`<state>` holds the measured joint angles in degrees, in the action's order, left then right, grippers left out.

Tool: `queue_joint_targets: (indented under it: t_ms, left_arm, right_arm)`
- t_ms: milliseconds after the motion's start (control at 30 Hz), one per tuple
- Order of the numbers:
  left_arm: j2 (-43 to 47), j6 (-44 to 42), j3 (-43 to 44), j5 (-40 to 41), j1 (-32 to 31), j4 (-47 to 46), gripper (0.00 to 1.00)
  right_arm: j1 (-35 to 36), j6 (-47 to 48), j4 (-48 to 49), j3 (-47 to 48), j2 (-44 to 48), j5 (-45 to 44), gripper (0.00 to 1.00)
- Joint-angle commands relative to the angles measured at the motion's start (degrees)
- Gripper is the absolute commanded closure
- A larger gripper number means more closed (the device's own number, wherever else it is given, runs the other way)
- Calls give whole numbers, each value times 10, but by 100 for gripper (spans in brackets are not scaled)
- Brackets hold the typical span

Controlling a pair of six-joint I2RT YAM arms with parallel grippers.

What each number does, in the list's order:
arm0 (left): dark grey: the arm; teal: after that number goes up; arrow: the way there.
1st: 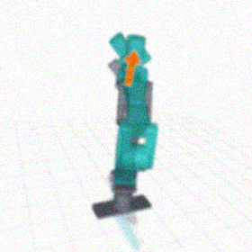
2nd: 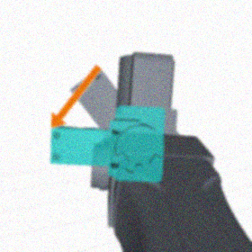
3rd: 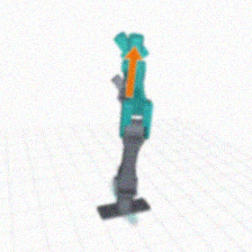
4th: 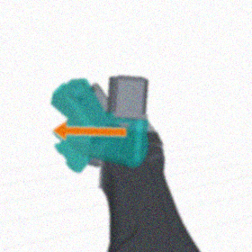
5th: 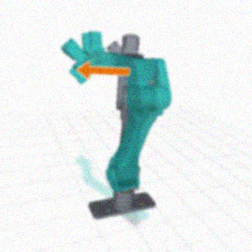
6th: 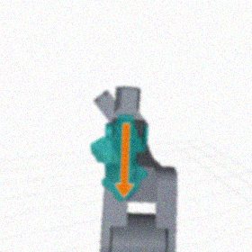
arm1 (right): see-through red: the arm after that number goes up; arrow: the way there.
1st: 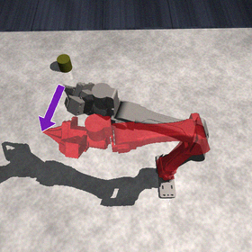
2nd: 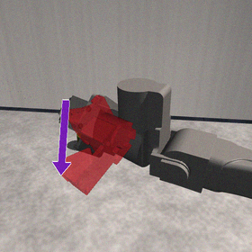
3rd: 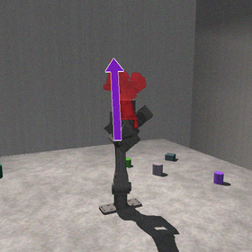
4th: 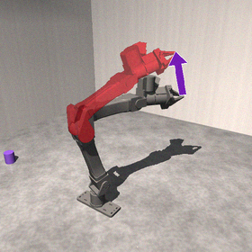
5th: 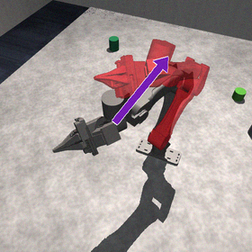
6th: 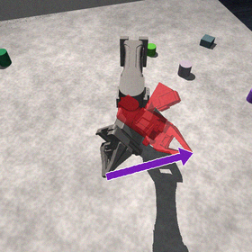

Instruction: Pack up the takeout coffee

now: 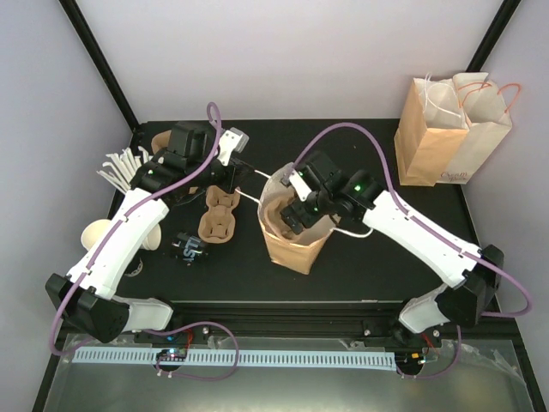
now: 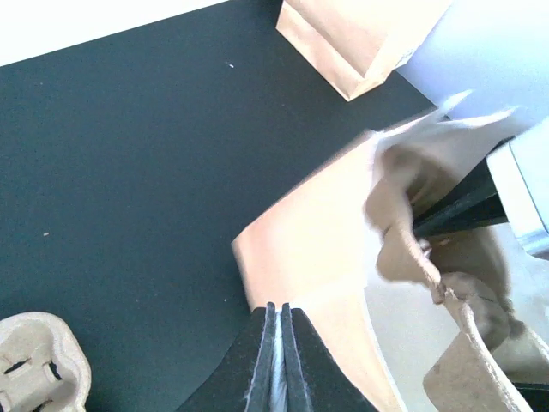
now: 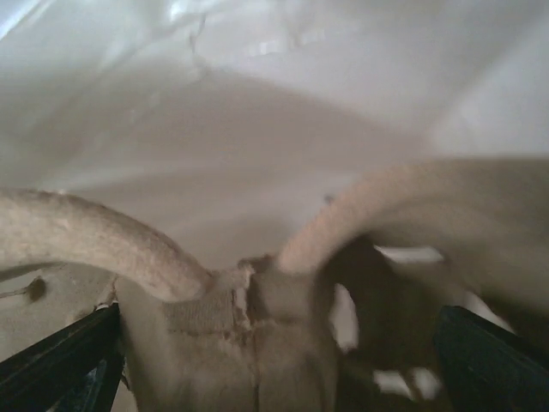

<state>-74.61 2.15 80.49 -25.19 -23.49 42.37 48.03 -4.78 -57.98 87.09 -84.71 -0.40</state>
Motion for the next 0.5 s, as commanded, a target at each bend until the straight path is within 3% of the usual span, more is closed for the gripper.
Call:
queue_joint_targets:
  t_ms: [0, 133, 300, 467]
  left_arm:
    - [5, -2, 15, 11, 0, -5, 95]
    - [4, -5, 13, 10, 0, 0, 95]
    - [9, -12, 14, 10, 0, 4, 95]
    - [7, -16, 15, 6, 0, 8, 95]
  right_arm:
    - [0, 9, 108, -46, 86, -3, 0]
    - [0, 21, 167, -70, 118, 5, 3]
    - [0, 49, 122, -35, 92, 10, 24]
    - [0, 68, 81, -2, 69, -12, 26]
